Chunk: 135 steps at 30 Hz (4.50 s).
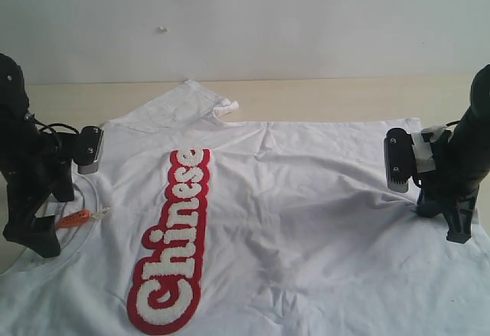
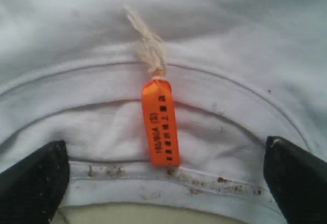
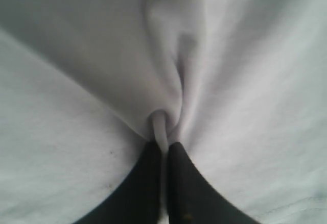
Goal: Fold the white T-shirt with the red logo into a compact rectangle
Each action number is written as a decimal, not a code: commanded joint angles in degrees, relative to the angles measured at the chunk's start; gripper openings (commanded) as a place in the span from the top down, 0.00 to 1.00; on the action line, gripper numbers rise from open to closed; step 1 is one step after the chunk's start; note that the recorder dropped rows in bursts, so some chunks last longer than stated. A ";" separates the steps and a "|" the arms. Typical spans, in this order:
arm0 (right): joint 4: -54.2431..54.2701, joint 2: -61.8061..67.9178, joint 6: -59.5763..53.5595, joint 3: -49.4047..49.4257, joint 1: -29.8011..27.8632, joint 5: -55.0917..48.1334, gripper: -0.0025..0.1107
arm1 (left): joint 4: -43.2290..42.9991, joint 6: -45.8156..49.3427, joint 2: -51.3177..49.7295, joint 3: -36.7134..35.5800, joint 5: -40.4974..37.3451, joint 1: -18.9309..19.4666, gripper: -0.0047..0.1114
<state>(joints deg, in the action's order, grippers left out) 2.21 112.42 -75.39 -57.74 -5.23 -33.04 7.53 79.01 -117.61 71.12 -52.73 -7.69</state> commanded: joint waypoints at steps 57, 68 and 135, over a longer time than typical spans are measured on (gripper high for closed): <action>-0.92 -1.70 0.32 1.36 -0.13 -0.04 0.98 | -15.94 -12.61 -1.73 -0.48 11.75 0.25 0.91; -0.70 -13.02 -0.32 -5.80 -0.13 -14.70 0.98 | -20.80 -11.71 15.57 -0.48 13.21 0.62 0.92; 8.47 -34.84 7.52 -6.02 -0.13 -32.18 0.98 | -20.22 -24.20 42.56 -6.60 -17.23 -4.24 0.96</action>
<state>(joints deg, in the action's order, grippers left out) 11.13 72.36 -67.38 -63.86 -5.06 -68.80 -9.13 54.93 -69.85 64.66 -70.25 -11.64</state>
